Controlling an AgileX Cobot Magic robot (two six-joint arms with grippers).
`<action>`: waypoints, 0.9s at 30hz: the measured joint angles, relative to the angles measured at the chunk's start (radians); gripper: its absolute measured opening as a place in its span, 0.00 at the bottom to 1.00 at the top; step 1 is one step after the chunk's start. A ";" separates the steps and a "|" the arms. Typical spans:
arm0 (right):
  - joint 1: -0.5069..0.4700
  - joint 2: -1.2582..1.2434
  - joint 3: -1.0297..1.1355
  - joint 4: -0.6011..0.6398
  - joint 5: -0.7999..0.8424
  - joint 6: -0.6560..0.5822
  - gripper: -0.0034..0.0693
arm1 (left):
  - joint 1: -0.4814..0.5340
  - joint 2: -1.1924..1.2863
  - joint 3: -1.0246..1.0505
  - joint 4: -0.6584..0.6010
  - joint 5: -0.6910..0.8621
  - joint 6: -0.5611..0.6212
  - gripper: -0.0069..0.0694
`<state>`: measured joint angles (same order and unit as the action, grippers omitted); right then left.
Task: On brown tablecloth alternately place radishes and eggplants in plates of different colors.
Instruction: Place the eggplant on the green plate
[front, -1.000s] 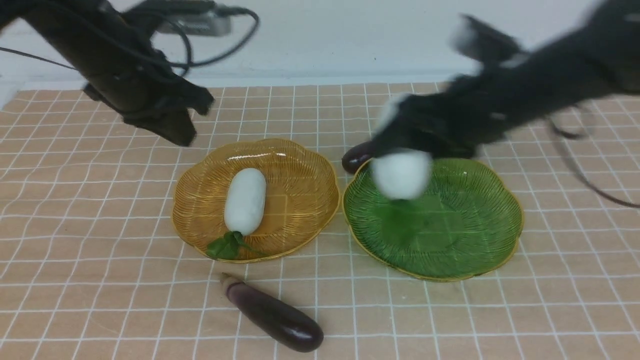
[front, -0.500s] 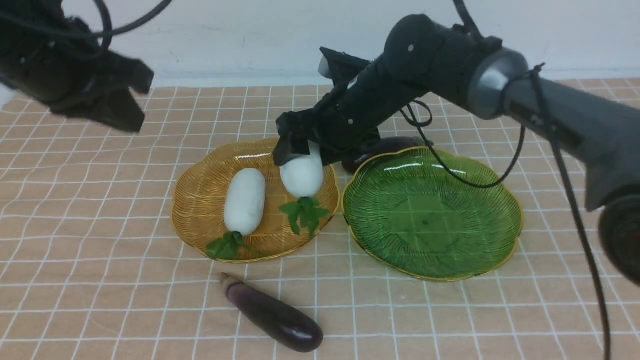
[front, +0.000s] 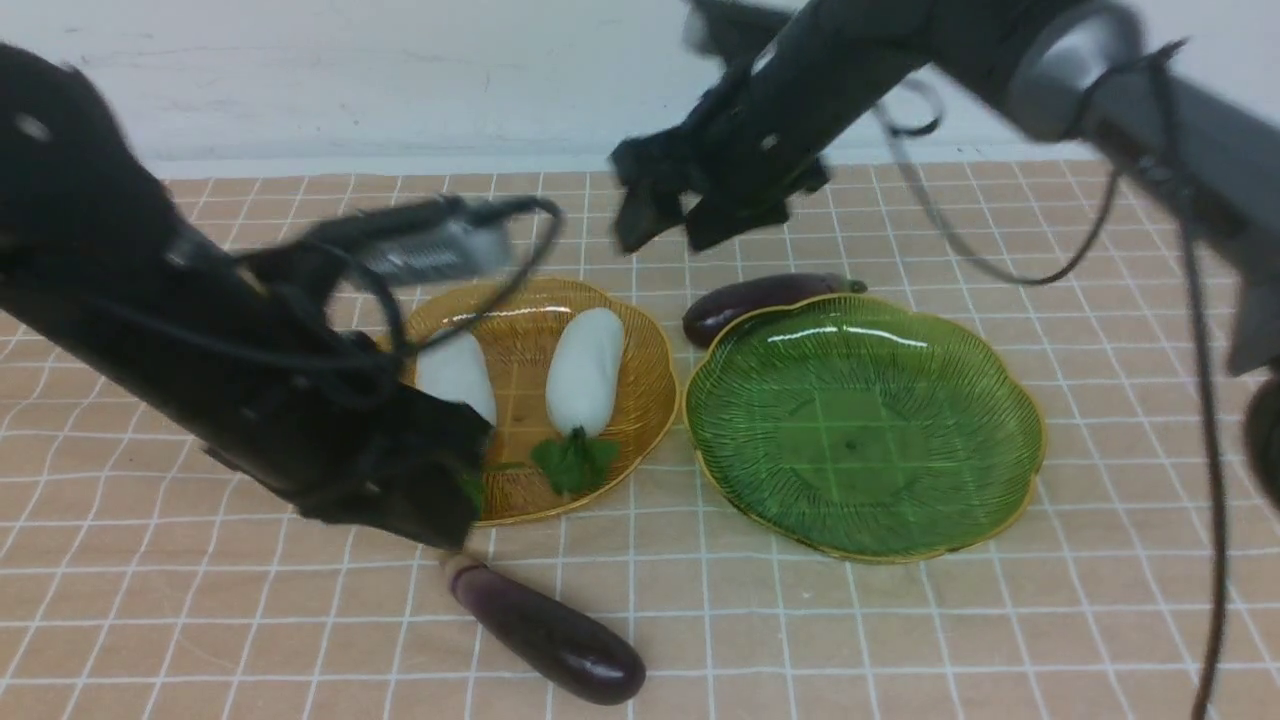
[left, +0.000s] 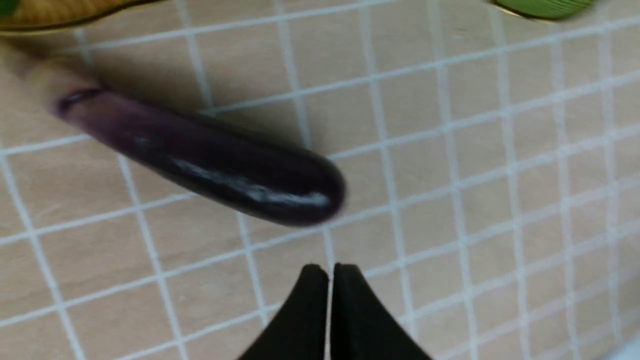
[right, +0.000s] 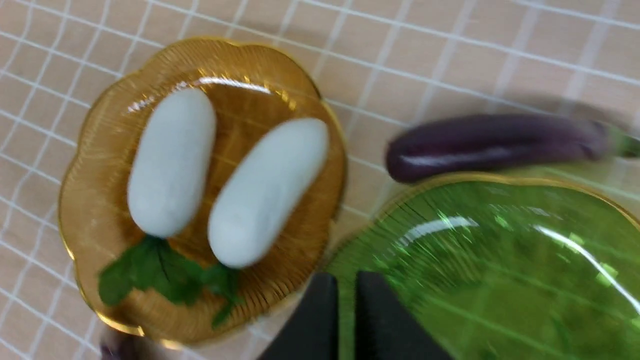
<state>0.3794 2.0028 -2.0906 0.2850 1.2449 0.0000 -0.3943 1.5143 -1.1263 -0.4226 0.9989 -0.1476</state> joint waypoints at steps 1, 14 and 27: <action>-0.004 -0.057 0.071 -0.028 0.000 -0.006 0.06 | 0.000 0.027 0.000 0.023 -0.009 -0.025 0.09; -0.005 -0.384 0.575 -0.207 0.009 -0.036 0.03 | -0.001 0.240 0.000 0.074 -0.098 -0.135 0.58; -0.005 -0.384 0.591 -0.160 0.006 -0.036 0.03 | -0.001 0.365 -0.004 0.084 -0.110 -0.233 0.78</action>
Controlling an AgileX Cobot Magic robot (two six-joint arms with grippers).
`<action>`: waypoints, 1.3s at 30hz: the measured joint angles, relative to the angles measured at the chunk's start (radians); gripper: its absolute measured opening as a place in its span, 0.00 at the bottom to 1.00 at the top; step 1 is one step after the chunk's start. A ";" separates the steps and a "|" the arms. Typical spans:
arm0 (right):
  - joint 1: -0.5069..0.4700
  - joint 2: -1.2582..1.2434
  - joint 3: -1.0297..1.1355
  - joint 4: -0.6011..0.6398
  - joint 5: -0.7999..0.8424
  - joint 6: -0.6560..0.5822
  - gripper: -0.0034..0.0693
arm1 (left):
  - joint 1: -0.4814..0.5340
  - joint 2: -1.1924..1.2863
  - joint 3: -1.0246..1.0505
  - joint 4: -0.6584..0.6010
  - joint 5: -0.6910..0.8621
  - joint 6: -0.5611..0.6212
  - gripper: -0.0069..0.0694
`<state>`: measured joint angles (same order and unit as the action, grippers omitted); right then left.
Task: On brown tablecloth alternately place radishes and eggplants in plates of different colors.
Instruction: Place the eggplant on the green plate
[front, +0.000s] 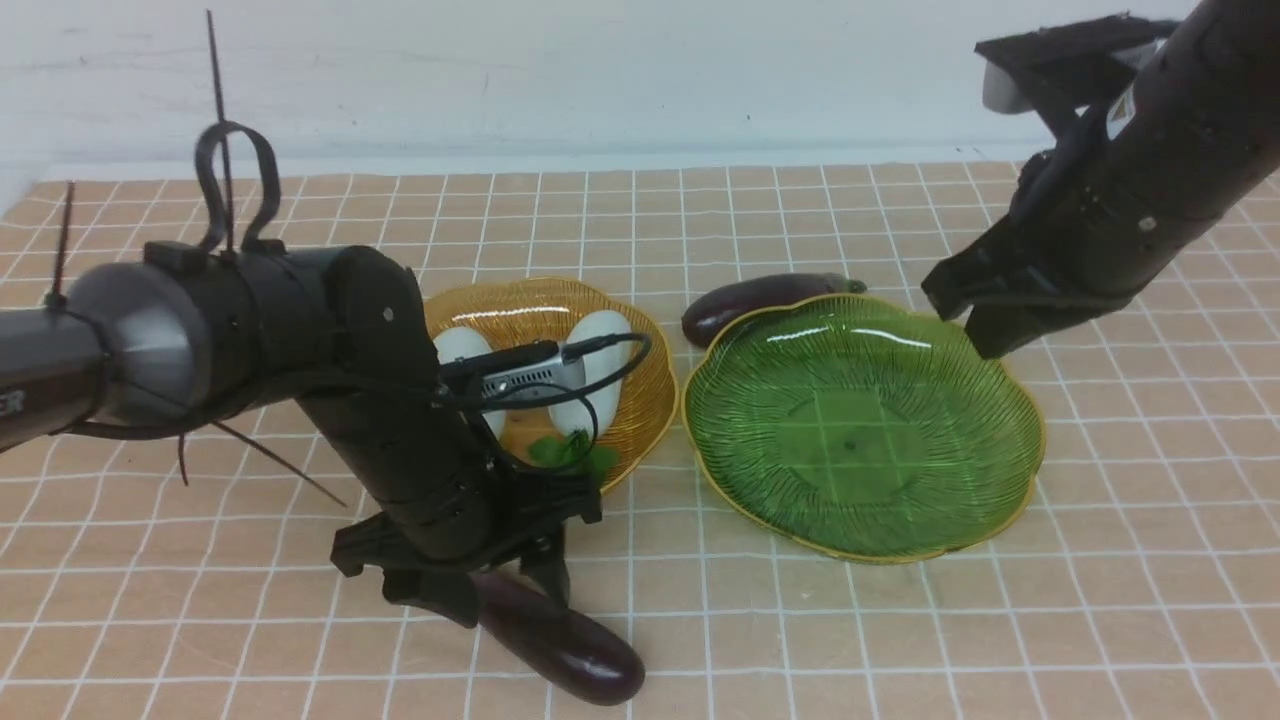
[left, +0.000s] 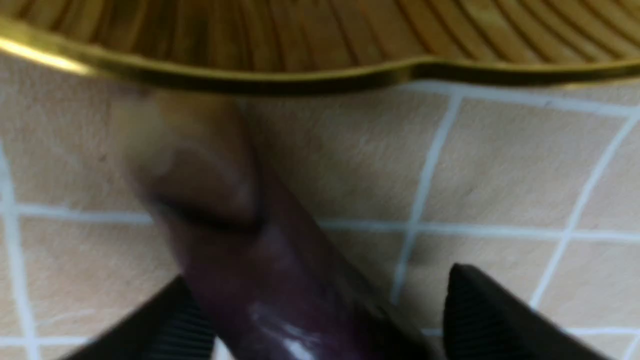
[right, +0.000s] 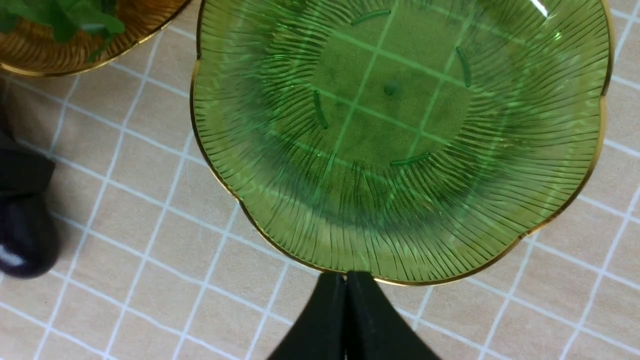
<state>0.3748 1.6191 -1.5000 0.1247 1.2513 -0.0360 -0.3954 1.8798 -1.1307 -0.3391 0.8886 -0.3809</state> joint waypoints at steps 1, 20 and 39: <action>0.000 0.000 0.000 0.000 0.000 0.000 0.03 | 0.000 0.001 0.000 0.007 0.022 0.004 0.71; 0.000 0.000 0.000 0.017 0.000 0.000 0.03 | -0.149 -0.130 -0.170 0.028 0.197 0.242 0.41; -0.058 -0.067 0.000 -0.160 0.000 0.050 0.03 | -0.164 0.350 -0.932 -0.022 0.041 0.422 0.50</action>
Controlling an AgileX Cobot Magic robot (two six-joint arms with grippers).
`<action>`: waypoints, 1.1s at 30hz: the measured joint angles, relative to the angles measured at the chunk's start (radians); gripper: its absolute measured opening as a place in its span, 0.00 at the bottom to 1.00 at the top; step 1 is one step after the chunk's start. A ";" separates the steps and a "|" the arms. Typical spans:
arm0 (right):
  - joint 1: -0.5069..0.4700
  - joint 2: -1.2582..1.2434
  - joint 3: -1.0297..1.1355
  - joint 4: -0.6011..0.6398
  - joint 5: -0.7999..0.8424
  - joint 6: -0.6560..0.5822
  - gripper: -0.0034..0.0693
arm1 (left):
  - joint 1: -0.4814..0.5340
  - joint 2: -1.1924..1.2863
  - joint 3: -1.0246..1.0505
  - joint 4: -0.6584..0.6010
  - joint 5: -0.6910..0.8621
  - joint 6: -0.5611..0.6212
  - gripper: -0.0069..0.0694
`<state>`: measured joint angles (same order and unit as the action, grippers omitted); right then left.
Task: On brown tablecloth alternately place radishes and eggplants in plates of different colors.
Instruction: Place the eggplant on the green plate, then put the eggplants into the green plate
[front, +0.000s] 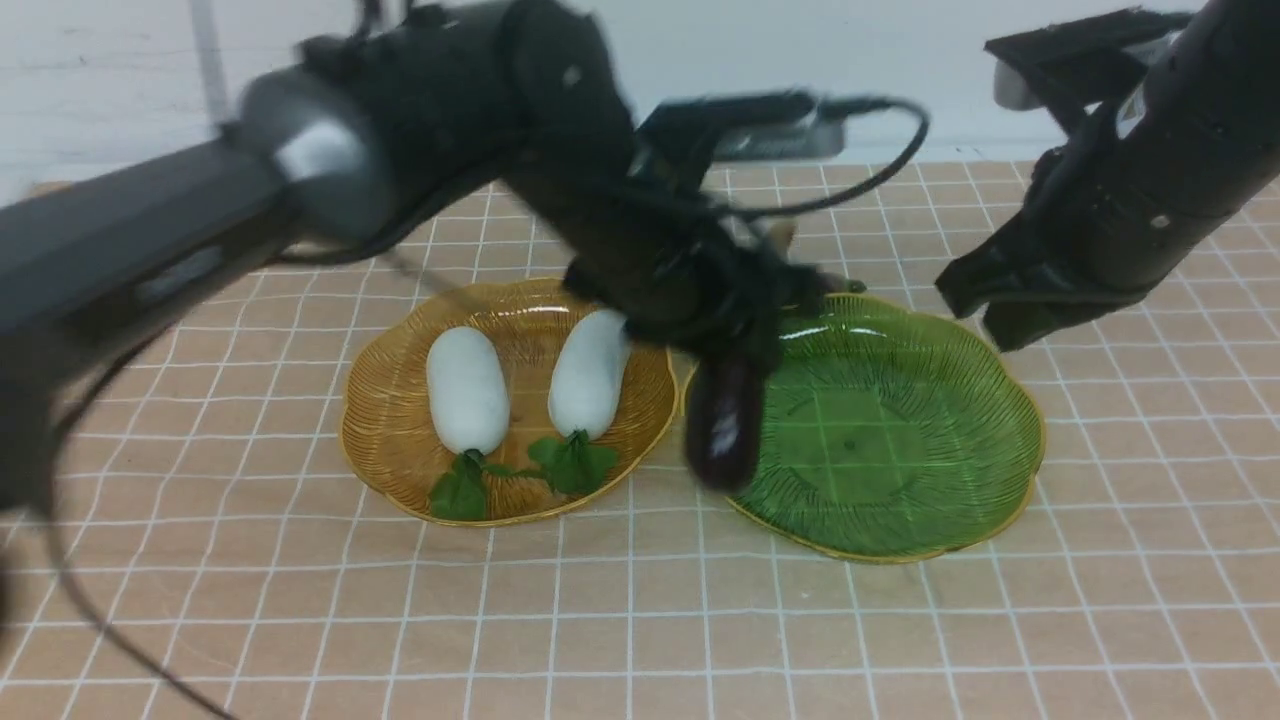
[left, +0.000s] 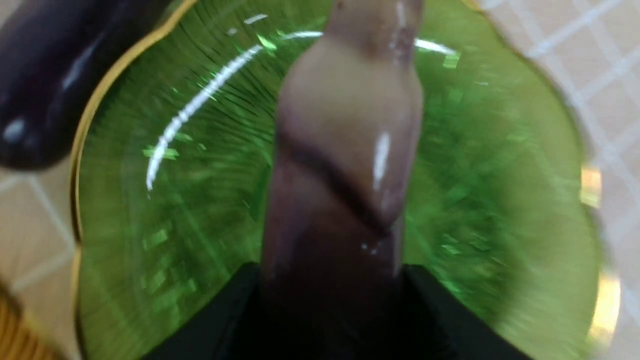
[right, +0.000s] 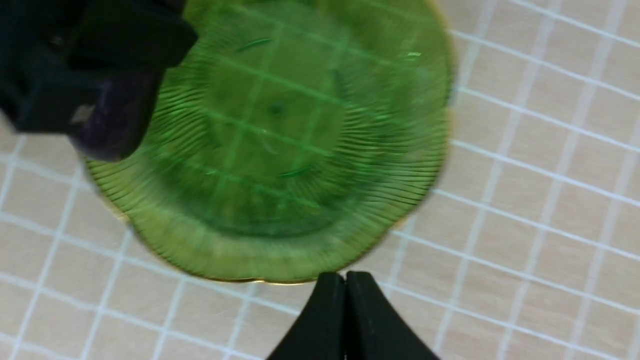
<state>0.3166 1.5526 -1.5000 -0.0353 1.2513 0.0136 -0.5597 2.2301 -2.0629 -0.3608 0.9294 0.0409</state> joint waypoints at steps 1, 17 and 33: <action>-0.013 -0.003 0.000 0.001 0.000 0.001 0.03 | 0.000 0.027 -0.017 0.004 0.000 0.001 0.51; -0.206 0.040 -0.072 0.403 -0.131 -0.195 0.06 | 0.026 0.050 -0.243 0.209 0.299 -0.007 0.14; -0.207 0.558 -0.623 0.495 -0.014 -0.198 0.79 | 0.042 -0.184 -0.102 0.361 0.323 0.096 0.09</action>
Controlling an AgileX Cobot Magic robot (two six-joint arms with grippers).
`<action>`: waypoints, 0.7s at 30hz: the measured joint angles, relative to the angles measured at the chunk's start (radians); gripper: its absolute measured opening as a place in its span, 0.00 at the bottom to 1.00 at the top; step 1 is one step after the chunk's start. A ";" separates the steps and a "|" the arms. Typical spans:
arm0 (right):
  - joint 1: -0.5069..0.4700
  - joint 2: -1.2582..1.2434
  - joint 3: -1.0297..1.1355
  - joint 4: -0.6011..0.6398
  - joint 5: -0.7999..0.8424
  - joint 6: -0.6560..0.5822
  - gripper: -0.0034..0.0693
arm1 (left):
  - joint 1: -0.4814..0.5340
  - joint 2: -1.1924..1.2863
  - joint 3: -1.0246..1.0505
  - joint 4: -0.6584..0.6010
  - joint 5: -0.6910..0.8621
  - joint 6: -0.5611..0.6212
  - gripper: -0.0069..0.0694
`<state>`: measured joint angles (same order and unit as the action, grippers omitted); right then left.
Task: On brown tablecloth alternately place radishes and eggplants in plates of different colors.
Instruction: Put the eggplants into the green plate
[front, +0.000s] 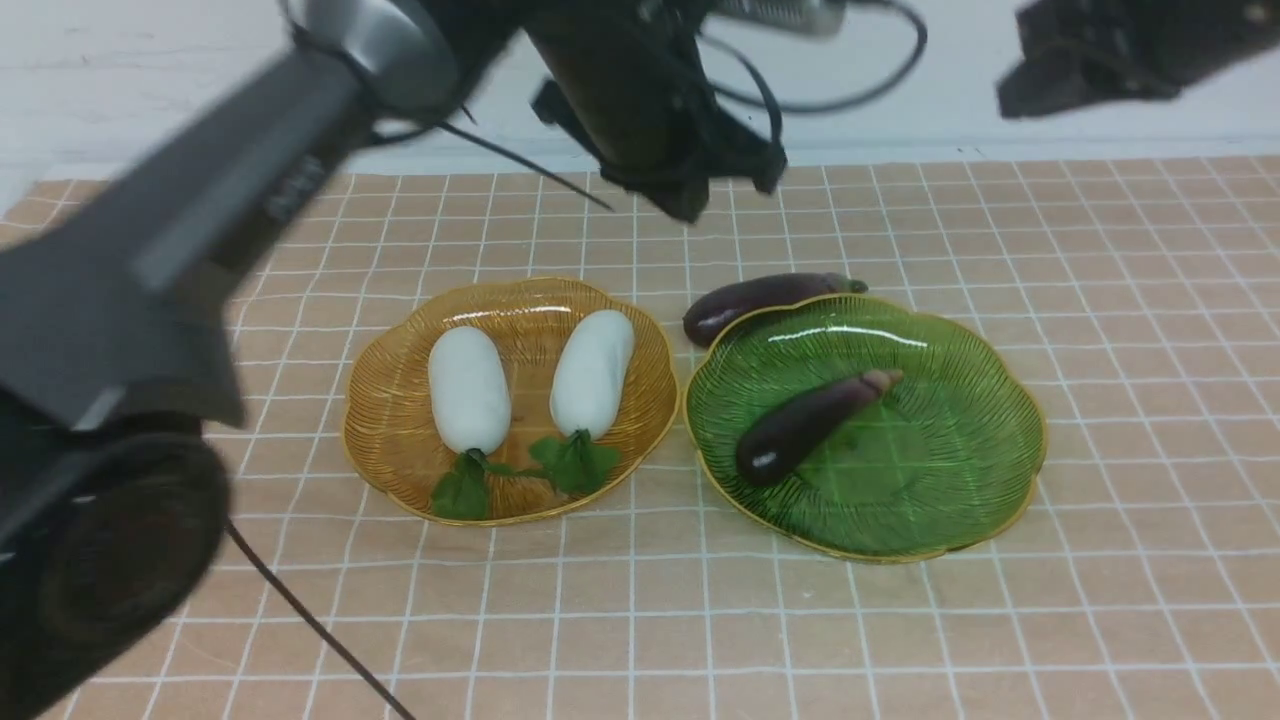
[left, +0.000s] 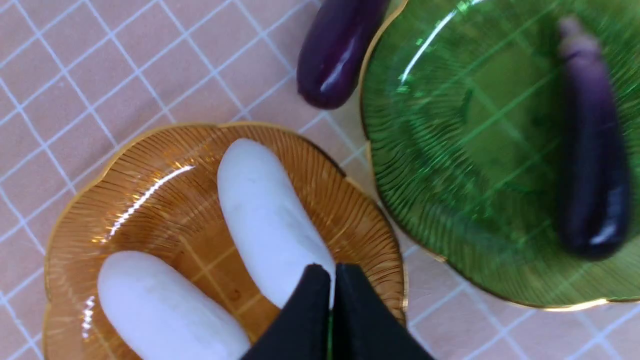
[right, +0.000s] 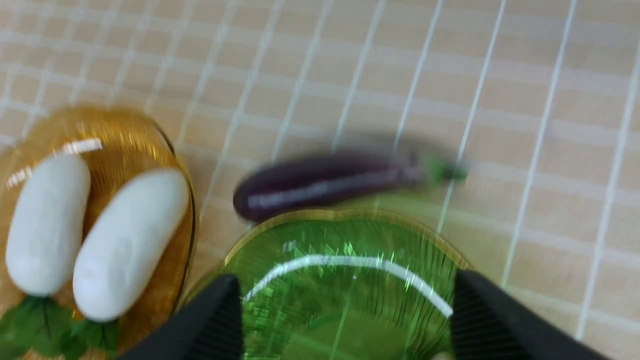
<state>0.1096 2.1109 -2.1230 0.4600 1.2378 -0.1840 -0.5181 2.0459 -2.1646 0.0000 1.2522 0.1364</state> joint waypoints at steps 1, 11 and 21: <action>0.000 0.003 -0.010 -0.004 0.004 0.005 0.80 | 0.001 0.007 0.001 0.000 -0.002 0.009 0.09; -0.001 -0.179 0.012 -0.068 0.018 0.044 0.78 | 0.004 0.218 0.002 -0.025 -0.401 0.136 0.10; -0.001 -0.271 0.154 -0.169 0.027 0.018 0.67 | 0.062 0.255 -0.012 -0.123 -0.362 0.044 0.10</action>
<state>0.1084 1.8400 -1.9690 0.2907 1.2648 -0.1661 -0.4564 2.3012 -2.1768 -0.1233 0.8903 0.1806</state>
